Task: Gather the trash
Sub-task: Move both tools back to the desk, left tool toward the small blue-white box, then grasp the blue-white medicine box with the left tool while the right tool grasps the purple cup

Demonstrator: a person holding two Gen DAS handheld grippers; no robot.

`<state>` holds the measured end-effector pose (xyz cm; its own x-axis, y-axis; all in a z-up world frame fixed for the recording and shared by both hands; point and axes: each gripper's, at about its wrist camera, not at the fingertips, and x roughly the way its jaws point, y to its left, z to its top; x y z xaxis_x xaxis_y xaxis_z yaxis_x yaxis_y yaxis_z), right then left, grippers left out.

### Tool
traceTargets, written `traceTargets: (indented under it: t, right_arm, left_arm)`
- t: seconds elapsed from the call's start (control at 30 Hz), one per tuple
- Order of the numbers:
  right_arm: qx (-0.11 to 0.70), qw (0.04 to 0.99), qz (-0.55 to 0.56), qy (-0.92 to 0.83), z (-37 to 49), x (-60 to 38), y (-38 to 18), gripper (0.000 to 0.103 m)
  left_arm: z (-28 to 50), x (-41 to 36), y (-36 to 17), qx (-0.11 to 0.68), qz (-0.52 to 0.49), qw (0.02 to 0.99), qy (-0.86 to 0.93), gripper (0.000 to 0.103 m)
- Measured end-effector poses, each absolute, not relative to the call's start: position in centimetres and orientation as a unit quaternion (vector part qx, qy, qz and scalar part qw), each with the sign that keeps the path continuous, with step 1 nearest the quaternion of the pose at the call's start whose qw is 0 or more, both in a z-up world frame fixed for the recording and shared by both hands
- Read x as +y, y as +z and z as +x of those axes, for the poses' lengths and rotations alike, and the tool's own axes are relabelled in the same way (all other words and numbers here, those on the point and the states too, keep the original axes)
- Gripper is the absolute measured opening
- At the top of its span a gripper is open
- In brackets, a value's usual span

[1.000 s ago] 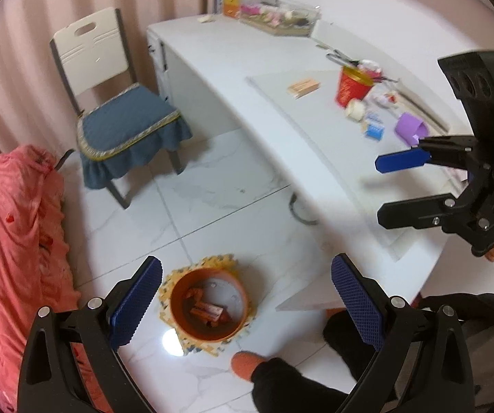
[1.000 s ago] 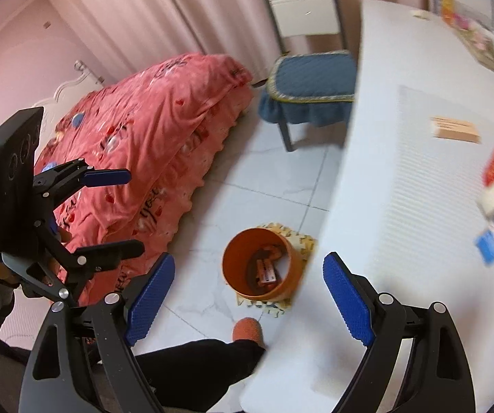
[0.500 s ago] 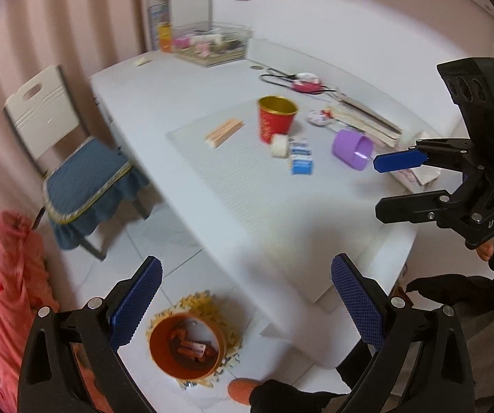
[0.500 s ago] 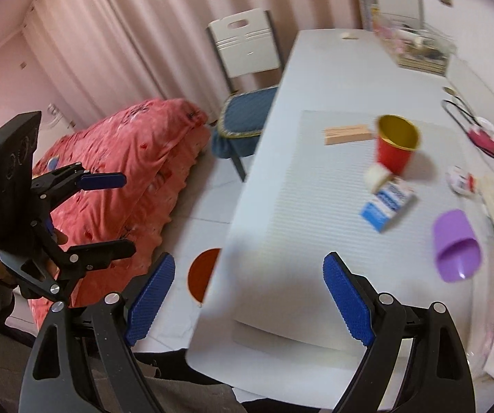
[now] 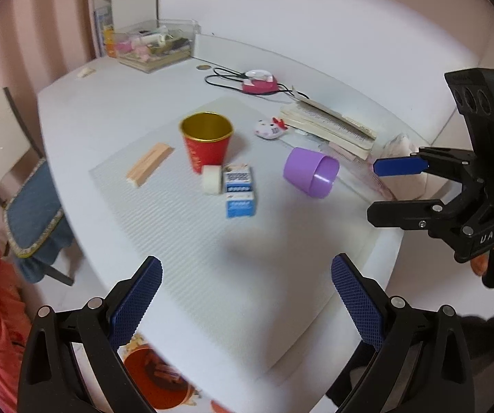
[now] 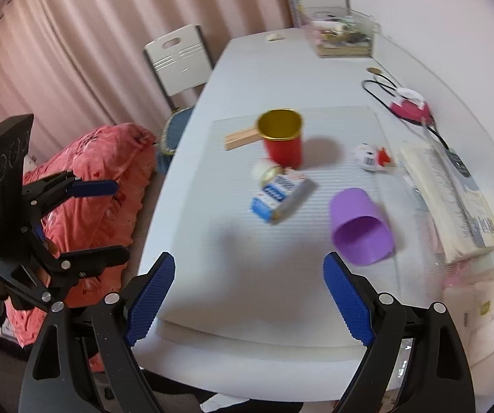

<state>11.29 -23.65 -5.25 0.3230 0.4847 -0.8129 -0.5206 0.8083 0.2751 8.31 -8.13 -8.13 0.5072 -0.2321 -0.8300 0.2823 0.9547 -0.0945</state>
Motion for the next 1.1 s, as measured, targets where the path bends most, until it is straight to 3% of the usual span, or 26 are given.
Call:
traceTargets:
  t: [0.83, 0.93, 1.1]
  right_arm:
    - [0.523, 0.807, -0.025, 0.272, 20.4, -26.6, -13.3, 0.087]
    - [0.527, 0.805, -0.031, 0.271, 21.1, -26.5, -14.2, 0.087]
    - [0.535, 0.799, -0.026, 0.272, 21.8, -26.5, -15.3, 0.087]
  left_arm:
    - [18.7, -10.2, -17.0, 0.530, -0.027, 0.835, -0.144, 0.097]
    - [19.4, -10.2, -17.7, 0.536, -0.034, 0.830, -0.150, 0.085]
    - [20.4, -10.4, -18.3, 0.538, -0.033, 0.829, -0.152, 0.083]
